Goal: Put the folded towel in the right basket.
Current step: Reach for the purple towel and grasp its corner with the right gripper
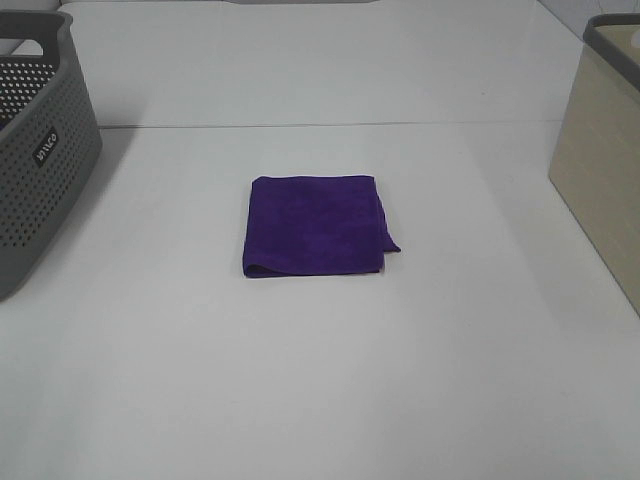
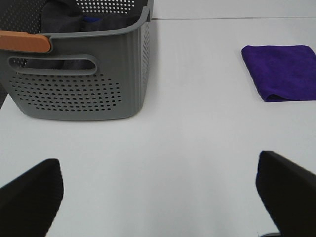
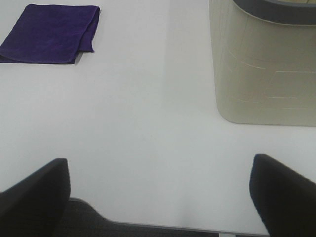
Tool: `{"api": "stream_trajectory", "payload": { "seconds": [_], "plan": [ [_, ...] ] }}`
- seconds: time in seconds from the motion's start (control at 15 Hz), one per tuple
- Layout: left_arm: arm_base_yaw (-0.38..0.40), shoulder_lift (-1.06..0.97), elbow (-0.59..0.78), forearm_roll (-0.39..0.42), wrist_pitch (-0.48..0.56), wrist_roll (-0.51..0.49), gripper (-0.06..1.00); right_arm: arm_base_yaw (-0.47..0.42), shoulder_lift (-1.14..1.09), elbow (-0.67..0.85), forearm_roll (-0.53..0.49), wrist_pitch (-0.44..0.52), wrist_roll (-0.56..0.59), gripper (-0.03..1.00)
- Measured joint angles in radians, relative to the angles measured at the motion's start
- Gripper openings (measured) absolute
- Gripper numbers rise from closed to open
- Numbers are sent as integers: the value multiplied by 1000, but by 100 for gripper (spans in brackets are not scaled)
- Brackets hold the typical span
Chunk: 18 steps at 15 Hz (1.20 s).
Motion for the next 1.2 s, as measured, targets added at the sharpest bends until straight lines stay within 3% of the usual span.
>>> {"api": "stream_trajectory", "payload": {
  "seconds": [1.2],
  "plan": [
    [0,0,0,0,0,0,99,0,0,0,0,0,0,95]
  ]
}}
